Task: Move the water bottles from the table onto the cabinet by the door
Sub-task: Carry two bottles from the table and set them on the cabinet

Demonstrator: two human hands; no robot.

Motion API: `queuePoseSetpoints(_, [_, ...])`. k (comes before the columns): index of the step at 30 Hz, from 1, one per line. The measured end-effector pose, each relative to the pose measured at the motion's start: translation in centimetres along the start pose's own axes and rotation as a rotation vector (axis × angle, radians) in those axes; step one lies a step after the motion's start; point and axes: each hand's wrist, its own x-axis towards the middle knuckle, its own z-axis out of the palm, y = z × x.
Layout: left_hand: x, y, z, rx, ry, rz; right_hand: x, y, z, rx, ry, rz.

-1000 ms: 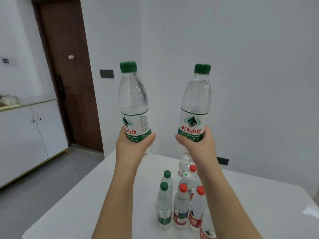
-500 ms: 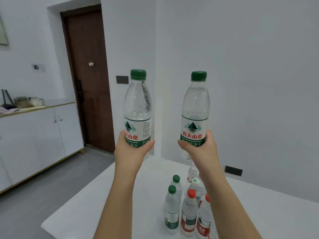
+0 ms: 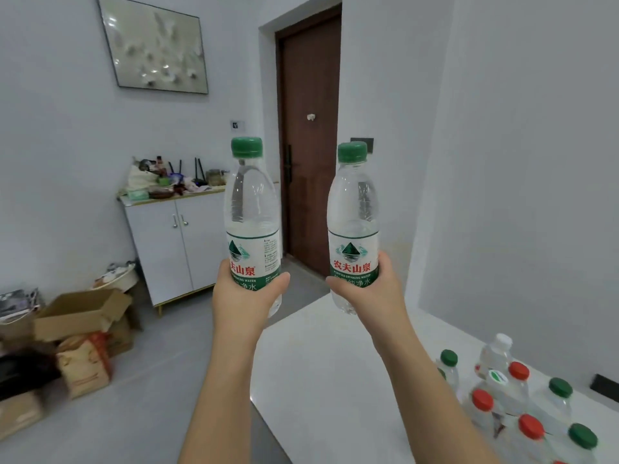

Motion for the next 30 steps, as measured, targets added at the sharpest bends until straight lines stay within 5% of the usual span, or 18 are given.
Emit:
queuePoseSetpoints(14, [1.8,-4.5,-6.5,0.065,0.198,-0.097,1.4,3.7,8.6,0.052,-0.139,0.041])
queuePoseSetpoints(30, [21.5,-10.2,-18.9,0.113,0.079,-0.058,10.1,7.3,29.2,0.054,-0.031,0.016])
